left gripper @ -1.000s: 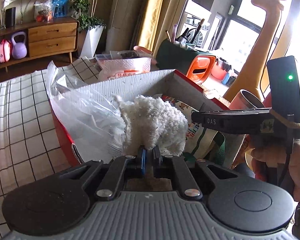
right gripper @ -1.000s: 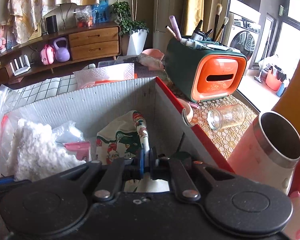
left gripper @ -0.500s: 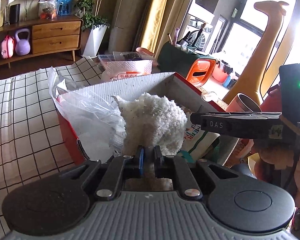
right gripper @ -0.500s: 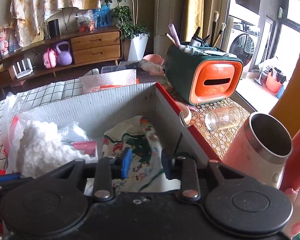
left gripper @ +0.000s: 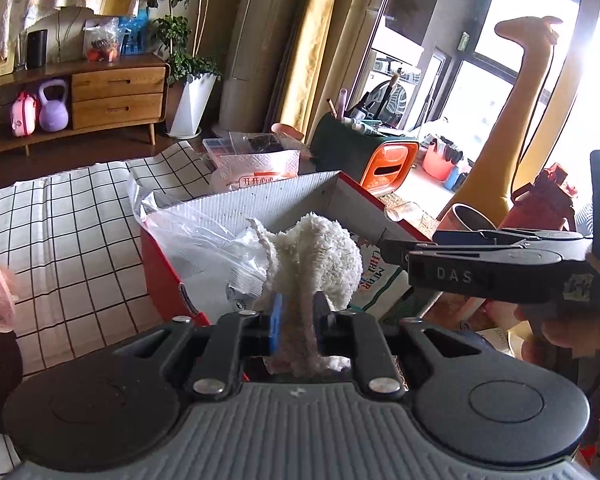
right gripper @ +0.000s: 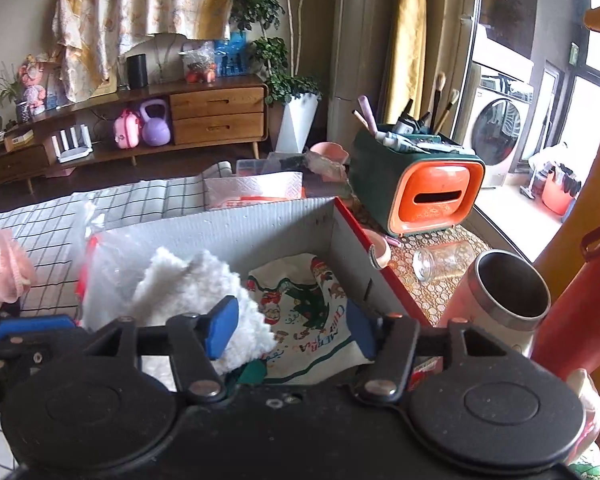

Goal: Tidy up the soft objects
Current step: 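Open both tools to drop the towel and tote bag into the box, then move both tools back over the table toward the pink scrunchie and black cloth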

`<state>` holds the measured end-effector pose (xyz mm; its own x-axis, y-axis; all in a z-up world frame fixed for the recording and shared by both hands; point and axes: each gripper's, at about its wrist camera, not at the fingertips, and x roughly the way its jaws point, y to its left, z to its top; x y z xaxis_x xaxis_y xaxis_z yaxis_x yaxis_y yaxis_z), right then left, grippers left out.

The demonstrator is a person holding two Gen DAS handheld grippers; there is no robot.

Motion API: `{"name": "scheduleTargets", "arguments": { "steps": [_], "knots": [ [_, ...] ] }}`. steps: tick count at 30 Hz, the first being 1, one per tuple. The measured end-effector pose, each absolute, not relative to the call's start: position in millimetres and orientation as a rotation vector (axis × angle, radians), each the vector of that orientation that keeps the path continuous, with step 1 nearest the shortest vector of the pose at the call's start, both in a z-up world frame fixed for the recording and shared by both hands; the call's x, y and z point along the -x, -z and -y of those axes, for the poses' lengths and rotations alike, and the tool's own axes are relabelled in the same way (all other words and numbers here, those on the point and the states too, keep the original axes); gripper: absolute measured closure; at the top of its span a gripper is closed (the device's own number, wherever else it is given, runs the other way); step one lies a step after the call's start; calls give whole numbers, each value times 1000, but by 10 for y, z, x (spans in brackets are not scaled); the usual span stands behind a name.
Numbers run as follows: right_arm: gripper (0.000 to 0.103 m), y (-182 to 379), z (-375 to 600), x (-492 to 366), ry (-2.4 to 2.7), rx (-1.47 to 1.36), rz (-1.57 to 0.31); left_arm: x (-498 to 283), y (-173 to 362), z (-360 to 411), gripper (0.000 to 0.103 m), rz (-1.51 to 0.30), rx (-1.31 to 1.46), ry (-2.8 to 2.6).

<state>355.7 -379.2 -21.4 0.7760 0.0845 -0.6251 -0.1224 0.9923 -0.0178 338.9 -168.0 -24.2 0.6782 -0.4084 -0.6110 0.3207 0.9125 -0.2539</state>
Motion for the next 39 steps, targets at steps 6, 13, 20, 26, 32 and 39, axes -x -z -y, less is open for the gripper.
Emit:
{"name": "scheduleTargets", "arguments": {
  "steps": [6, 13, 20, 26, 32, 39],
  "knots": [
    [35, 50, 3739, -3284, -169, 49, -660, -3161, 111, 1491, 36, -689, 177, 412],
    [20, -172, 3635, -2935, -232, 54, -624, -2871, -119, 1226, 35, -648, 178, 381],
    [10, -372, 3448, -2607, -312, 67, -597, -2594, -306, 867, 27, -628, 162, 362],
    [6, -509, 3238, -2385, -369, 49, -574, -2323, -452, 473, 19, -608, 152, 342],
    [2, -589, 3019, -2251, -429, 4, -549, -2166, -487, 63, 16, -641, 161, 299],
    [0, -540, 2628, -2175, -505, 2, -552, -2062, -498, -386, 2, -627, 189, 253]
  ]
}}
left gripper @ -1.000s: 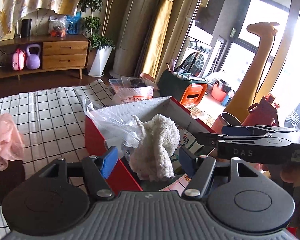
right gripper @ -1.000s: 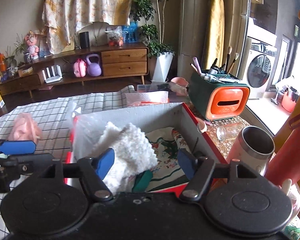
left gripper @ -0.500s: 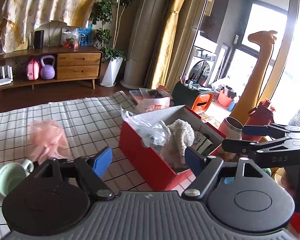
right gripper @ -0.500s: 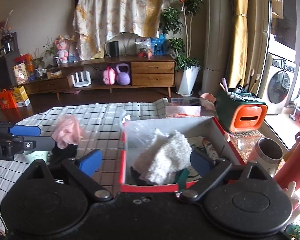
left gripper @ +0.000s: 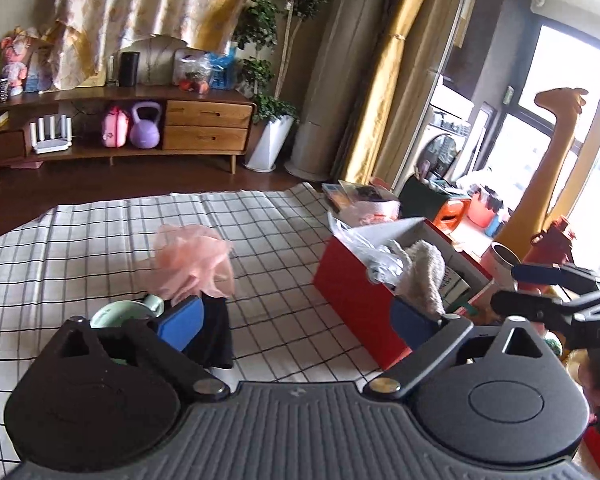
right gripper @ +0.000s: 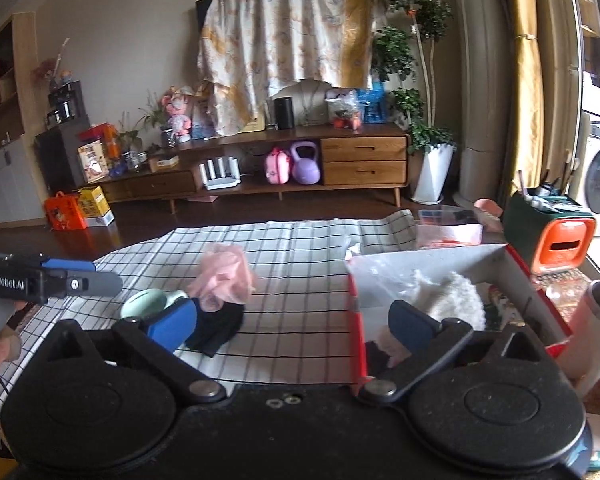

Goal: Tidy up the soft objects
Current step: 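Move both tools back over the table toward the pink scrunchie and black cloth, then grasp the pink mesh scrunchie with the left tool while the right tool grasps the black cloth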

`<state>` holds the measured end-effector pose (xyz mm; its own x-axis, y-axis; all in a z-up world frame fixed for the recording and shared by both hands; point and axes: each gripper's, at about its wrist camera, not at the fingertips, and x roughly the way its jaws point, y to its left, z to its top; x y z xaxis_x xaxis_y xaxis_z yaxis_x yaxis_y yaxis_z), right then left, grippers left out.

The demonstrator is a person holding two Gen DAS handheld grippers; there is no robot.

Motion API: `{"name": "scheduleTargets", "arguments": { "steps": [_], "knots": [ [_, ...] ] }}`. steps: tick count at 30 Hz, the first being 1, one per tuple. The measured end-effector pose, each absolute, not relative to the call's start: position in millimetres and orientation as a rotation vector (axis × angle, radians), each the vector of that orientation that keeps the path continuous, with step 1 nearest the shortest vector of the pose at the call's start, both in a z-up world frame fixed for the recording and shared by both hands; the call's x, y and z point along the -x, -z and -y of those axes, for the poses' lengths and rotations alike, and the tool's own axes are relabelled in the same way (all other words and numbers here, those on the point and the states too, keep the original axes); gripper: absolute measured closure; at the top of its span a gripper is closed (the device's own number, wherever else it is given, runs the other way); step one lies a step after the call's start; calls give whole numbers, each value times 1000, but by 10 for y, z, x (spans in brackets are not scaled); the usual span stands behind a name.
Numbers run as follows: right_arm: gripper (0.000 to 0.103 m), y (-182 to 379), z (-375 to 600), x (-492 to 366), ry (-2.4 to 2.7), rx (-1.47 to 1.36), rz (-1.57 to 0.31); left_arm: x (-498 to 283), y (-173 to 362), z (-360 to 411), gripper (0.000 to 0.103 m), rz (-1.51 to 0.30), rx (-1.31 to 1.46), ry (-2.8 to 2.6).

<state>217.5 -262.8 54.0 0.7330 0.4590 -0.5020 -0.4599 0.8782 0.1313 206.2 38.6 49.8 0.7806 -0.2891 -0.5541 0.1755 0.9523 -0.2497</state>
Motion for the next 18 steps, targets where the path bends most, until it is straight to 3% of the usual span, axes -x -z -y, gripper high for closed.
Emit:
{"name": "scheduleTargets", "arguments": {
  "steps": [18],
  "knots": [
    [0, -100, 1714, -2443, -596, 11, -693, -2538, -400, -1031, 0, -666, 181, 178]
  ]
}}
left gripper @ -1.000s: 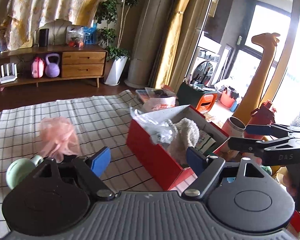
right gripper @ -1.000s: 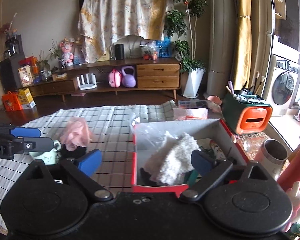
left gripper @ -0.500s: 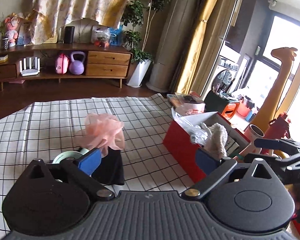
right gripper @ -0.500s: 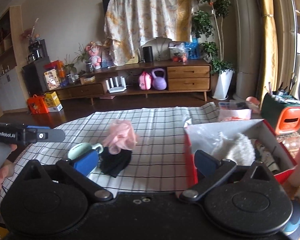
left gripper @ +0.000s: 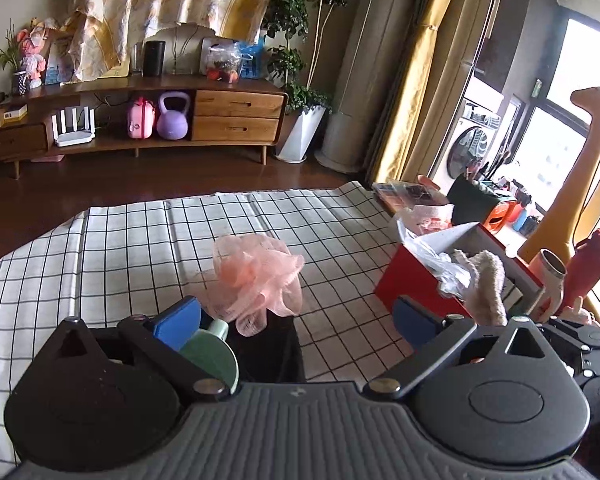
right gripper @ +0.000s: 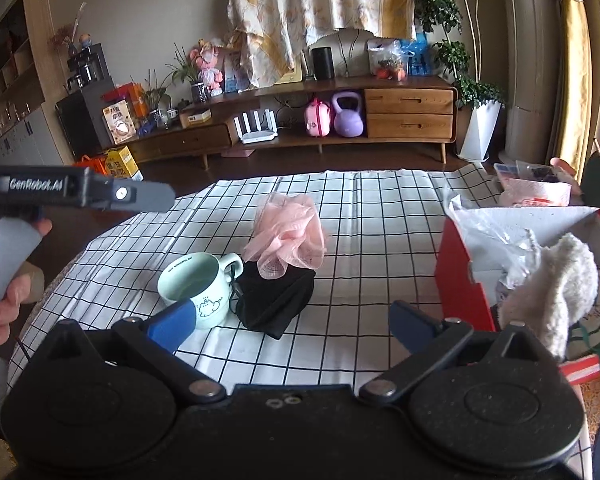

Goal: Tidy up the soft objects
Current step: 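Grasp the pink mesh scrunchie with the left tool while the right tool grasps the black cloth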

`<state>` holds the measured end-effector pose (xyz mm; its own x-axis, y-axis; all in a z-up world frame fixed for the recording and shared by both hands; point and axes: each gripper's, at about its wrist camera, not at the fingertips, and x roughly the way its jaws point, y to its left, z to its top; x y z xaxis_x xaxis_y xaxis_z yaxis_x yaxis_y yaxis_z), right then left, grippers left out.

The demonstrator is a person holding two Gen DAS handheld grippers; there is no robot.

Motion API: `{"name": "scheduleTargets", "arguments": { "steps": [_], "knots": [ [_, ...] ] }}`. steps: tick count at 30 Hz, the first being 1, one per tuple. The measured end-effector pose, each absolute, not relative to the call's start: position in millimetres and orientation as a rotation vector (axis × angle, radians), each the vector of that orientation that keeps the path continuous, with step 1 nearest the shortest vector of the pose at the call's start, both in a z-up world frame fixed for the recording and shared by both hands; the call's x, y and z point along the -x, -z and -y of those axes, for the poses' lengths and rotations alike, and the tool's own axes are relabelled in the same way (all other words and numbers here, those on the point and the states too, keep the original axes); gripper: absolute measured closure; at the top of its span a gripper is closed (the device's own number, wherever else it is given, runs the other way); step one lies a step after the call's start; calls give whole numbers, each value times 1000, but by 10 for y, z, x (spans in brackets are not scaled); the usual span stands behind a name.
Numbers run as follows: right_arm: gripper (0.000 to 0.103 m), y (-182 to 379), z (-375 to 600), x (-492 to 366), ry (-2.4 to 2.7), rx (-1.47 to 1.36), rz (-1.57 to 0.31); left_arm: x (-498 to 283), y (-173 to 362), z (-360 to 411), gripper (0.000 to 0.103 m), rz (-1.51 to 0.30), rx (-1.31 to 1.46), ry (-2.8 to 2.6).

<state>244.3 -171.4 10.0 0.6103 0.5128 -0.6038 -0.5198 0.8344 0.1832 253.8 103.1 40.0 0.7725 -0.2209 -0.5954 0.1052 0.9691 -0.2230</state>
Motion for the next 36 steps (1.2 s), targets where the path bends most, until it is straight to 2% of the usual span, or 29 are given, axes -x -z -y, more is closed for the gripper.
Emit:
{"name": "scheduleTargets", "arguments": {
  "steps": [10, 24, 30, 36],
  "knots": [
    [0, 194, 1347, -2952, -604, 2, -777, -3299, -169, -1130, 0, -783, 203, 204],
    [3, 710, 926, -3524, -641, 11, -842, -4110, 341, -880, 0, -852, 110, 170],
    [7, 911, 746, -3682, -656, 22, -878, -4440, 584, -764, 0, -951, 74, 145],
    [16, 1080, 617, -3756, -637, 48, -886, -4575, 757, -701, 1, -990, 58, 145]
  ]
}}
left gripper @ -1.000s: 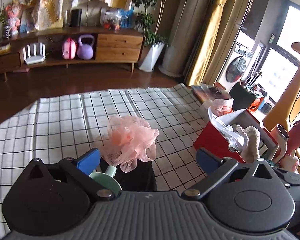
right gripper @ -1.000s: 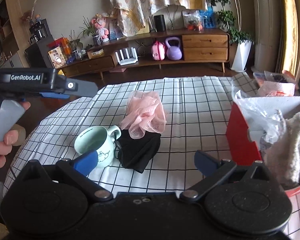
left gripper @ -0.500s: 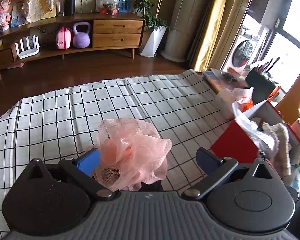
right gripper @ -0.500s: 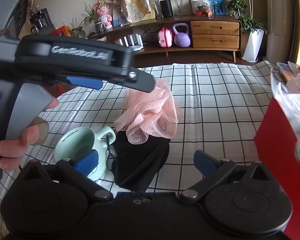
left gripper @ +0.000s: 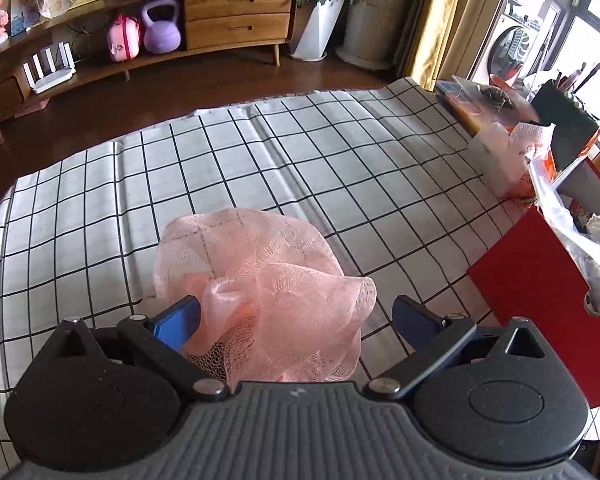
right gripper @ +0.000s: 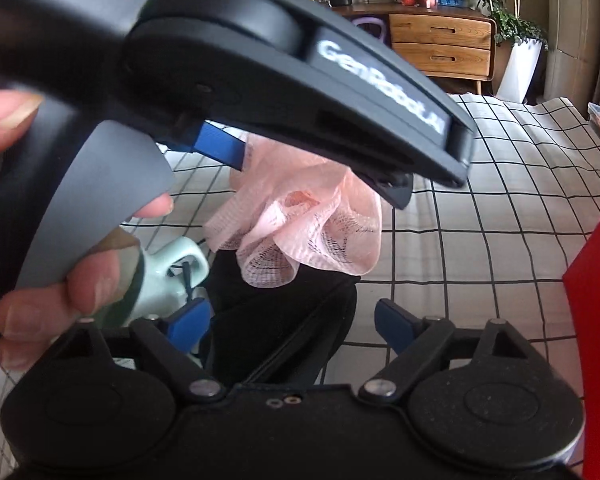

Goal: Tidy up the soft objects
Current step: 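Grasp the pink mesh scrunchie with the left tool while the right tool grasps the black cloth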

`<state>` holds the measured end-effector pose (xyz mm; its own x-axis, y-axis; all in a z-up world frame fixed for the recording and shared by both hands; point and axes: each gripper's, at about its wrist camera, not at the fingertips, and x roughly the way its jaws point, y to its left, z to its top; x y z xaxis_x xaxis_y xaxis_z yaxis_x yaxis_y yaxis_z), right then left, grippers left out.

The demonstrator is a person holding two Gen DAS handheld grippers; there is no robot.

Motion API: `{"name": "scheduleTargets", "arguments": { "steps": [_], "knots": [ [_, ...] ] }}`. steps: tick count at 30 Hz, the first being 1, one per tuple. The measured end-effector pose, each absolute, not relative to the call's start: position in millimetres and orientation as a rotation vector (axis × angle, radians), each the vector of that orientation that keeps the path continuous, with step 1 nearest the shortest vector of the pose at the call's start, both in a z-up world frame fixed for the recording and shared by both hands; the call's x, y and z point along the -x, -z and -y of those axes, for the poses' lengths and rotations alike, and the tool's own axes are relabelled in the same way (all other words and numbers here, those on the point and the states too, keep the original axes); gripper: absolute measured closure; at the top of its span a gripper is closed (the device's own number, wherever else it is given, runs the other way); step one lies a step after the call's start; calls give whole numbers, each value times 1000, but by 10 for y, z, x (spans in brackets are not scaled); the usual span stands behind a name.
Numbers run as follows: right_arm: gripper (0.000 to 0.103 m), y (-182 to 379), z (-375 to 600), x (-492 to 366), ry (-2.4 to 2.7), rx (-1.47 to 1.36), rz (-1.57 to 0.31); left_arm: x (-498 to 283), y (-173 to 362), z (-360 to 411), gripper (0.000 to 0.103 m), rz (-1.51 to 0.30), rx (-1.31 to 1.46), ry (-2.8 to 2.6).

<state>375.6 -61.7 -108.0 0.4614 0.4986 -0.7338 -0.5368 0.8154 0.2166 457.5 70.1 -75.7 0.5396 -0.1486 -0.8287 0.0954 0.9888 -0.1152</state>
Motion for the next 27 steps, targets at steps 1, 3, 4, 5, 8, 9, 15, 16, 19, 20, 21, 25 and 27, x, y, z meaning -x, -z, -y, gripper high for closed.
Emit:
{"name": "scheduleTargets", "arguments": {
  "steps": [1, 3, 4, 5, 8, 9, 15, 16, 19, 20, 21, 25, 27],
  "knots": [
    [18, 1108, 596, -3760, -636, 55, -886, -4586, 783, -697, 1, -995, 56, 146],
    [24, 1154, 556, -3767, -631, 72, -890, -4604, 833, -693, 1, -1005, 54, 144],
    [28, 1182, 542, -3768, -630, 77, -893, -4610, 855, -694, 2, -1009, 54, 142],
    [30, 1202, 532, -3769, -630, 80, -895, -4618, 874, -691, 4, -1014, 54, 139],
    [39, 1242, 510, -3749, -609, 99, -884, -4620, 922, -664, 14, -1016, 37, 136],
    [40, 1252, 505, -3743, -606, 105, -881, -4617, 937, -656, 16, -1018, 29, 131],
    [62, 1276, 524, -3704, -572, 109, -867, -4631, 1007, -621, 45, -1027, -4, 92],
    [66, 1272, 535, -3699, -566, 108, -866, -4630, 1019, -613, 53, -1029, -8, 87],
    [80, 1257, 589, -3685, -564, 85, -861, -4607, 1032, -588, 66, -1019, -31, 76],
    [85, 1229, 634, -3684, -576, 71, -864, -4602, 1030, -587, 70, -1016, -34, 71],
    [87, 1200, 652, -3680, -572, 73, -862, -4592, 1027, -594, 71, -1013, -32, 67],
    [93, 1161, 651, -3597, -565, 92, -844, -4546, 999, -643, 78, -1007, -5, 56],
    [94, 1122, 696, -3559, -567, 73, -832, -4519, 965, -670, 79, -1005, 10, 57]
  ]
}}
